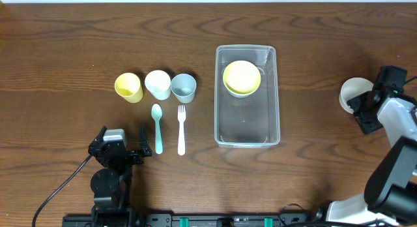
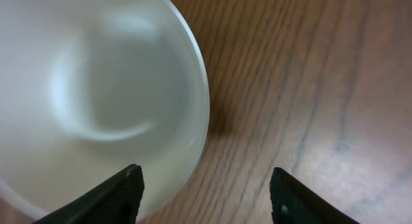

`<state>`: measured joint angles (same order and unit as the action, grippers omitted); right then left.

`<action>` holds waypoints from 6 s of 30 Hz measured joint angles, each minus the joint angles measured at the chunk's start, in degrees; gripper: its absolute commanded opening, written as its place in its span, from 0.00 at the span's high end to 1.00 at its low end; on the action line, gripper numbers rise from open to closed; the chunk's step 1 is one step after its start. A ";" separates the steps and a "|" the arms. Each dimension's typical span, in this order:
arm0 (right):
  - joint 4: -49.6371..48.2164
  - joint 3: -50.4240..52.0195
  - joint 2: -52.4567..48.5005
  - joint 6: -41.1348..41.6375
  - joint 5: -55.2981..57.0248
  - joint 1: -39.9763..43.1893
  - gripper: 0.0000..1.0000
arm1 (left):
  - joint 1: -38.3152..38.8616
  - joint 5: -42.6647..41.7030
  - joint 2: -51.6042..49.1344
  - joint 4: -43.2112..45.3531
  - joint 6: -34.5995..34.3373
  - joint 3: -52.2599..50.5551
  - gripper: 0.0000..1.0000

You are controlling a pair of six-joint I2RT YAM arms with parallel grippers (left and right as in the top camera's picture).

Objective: Pack container

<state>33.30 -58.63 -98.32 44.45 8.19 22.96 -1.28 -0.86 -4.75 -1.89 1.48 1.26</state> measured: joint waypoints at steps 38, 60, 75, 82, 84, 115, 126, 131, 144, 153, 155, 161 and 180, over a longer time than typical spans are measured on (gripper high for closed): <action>-8.44 0.33 2.23 -8.31 -25.62 0.59 0.99 | 0.00 0.02 0.00 0.00 0.00 0.00 0.02; -14.73 0.33 24.55 -12.26 -30.73 -26.67 0.98 | 0.00 0.00 0.00 0.00 0.00 0.00 0.02; -28.48 0.33 7.10 -9.66 -19.85 -36.15 0.97 | 0.00 0.00 0.00 0.00 0.00 0.00 0.02; -27.91 0.33 3.04 -8.98 -19.43 -36.17 0.97 | 0.00 0.02 0.00 0.00 0.00 0.00 0.02; -27.54 0.33 2.43 -8.98 -19.41 -36.24 0.97 | 0.00 0.00 0.00 0.00 0.00 0.00 0.02; -18.27 -5.57 4.87 -10.84 -27.47 -36.83 0.54 | 0.00 0.02 0.00 0.00 0.00 0.02 0.02; 1.31 -9.68 23.52 -13.11 -24.13 -12.44 0.38 | 0.00 0.00 0.00 0.00 0.00 0.02 0.02; 6.56 -9.66 22.53 -13.31 -21.31 -2.29 0.18 | 0.00 0.00 0.00 0.02 0.00 0.00 0.02; 11.82 -9.66 15.15 -12.00 -14.10 2.32 0.01 | 0.00 0.02 0.00 0.39 0.00 0.00 0.02; 12.61 -9.66 13.90 -11.56 -13.68 2.34 0.01 | 0.00 -2.82 0.00 0.87 -0.04 -0.02 0.02; 12.61 -9.66 13.90 -11.56 -13.68 2.34 0.01 | 0.00 -4.22 -0.09 0.55 -0.85 0.17 0.02; 12.72 -9.66 13.88 -11.41 -13.66 2.43 0.01 | 0.00 -6.21 -7.74 -5.97 -2.60 10.95 0.02; 12.72 -9.60 13.84 -11.37 -13.49 2.43 0.01 | 0.11 -13.81 -65.07 -50.77 -2.73 73.20 0.02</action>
<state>46.02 -68.23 -84.49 33.08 -5.30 25.39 -1.17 -14.68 -69.82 -52.66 -1.26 74.46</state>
